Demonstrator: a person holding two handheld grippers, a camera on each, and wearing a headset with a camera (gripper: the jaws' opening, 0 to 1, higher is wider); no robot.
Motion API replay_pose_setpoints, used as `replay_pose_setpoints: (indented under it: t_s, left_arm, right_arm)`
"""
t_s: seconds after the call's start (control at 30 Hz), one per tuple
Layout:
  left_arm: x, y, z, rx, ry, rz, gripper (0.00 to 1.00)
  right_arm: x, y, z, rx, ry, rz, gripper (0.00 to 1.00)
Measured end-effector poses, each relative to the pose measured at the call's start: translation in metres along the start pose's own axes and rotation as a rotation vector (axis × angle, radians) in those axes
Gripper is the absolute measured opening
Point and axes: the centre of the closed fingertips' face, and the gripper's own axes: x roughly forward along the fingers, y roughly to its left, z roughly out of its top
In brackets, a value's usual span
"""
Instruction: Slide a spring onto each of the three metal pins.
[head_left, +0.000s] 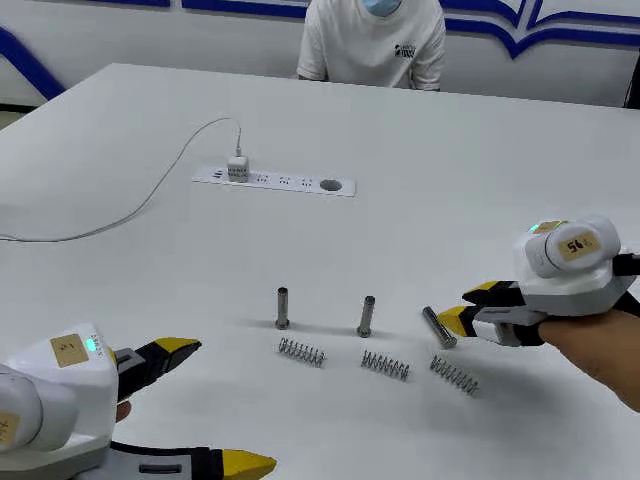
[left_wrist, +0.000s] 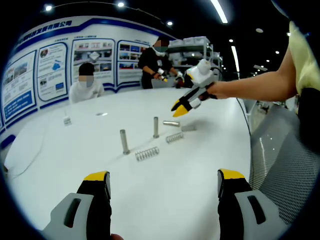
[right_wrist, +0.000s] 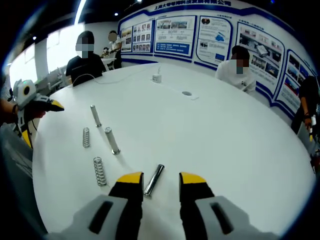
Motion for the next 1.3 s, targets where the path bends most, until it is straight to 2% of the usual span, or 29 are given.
replay_pose_setpoints:
  t_s: [0.17,0.67,0.83,1.3]
  left_arm:
    - [0.001,-0.001,0.0,-0.001,0.002,-0.003,0.9]
    - [0.002,-0.001,-0.004,-0.008,0.007,-0.004,0.89]
    - [0.001,-0.001,-0.004,-0.01,0.007,-0.003,0.89]
    - [0.0,0.001,-0.007,-0.018,0.008,0.003,0.89]
  right_arm:
    - [0.008,-0.003,0.003,0.008,0.013,-0.008,0.27]
    - [0.028,-0.002,-0.001,0.036,0.061,-0.022,0.22]
    - [0.033,-0.004,-0.008,0.058,0.097,-0.035,0.19]
    - [0.04,-0.002,-0.009,0.093,0.114,-0.042,0.15]
